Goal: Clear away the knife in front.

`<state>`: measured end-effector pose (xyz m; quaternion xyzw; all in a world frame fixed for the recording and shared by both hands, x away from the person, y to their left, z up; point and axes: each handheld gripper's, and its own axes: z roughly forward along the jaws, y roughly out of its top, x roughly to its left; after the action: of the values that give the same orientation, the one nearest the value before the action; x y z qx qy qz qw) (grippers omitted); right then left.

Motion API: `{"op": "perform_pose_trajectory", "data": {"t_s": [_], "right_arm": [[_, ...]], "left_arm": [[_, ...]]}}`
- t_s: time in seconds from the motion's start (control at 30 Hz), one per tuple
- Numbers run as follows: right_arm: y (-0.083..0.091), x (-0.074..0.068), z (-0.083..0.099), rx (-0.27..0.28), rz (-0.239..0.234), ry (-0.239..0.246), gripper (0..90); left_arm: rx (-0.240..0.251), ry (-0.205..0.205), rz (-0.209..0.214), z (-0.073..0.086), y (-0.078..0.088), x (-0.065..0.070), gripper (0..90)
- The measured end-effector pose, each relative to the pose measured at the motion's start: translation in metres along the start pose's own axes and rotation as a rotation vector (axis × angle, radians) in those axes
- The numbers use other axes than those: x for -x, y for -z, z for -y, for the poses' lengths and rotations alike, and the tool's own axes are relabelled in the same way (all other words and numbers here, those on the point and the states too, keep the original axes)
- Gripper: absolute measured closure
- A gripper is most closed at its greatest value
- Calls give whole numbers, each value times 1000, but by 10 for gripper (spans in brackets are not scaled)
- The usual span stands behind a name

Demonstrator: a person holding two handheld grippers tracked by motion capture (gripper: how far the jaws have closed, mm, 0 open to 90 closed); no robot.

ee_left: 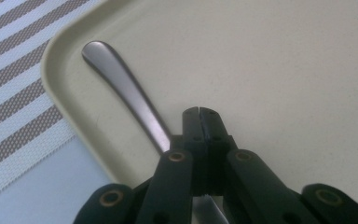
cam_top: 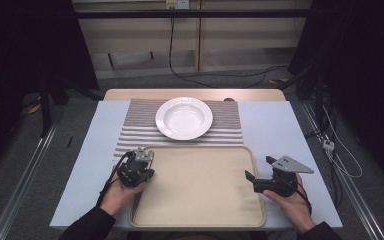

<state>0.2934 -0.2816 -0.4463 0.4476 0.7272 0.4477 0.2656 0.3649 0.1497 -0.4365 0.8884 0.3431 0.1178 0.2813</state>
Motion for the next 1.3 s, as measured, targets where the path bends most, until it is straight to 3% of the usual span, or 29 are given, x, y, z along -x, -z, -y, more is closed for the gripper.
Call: {"op": "perform_pose_trajectory", "data": {"t_s": [0.3, 0.47, 0.63, 0.77, 0.87, 1.03, 1.3], "right_arm": [[0, 0, 0, -1, 1, -1, 82], [0, 0, 0, 1, 0, -2, 82], [1, 0, 0, 6, 0, -3, 82], [1, 0, 0, 8, 3, -4, 82], [1, 1, 0, 8, 6, -4, 81], [2, 1, 0, 6, 11, -8, 81], [2, 0, 0, 5, 12, -10, 80]], "left_arm": [[7, 22, 5, 4, 3, -4, 900], [74, 23, 23, 3, 11, -4, 820], [174, 42, 11, 5, 24, -3, 618], [244, 63, -23, 9, 32, -4, 340], [285, 76, -46, 12, 39, -5, 202], [308, 135, -14, 22, 45, -9, 101], [354, 147, -44, 43, 56, -11, 72]]}}
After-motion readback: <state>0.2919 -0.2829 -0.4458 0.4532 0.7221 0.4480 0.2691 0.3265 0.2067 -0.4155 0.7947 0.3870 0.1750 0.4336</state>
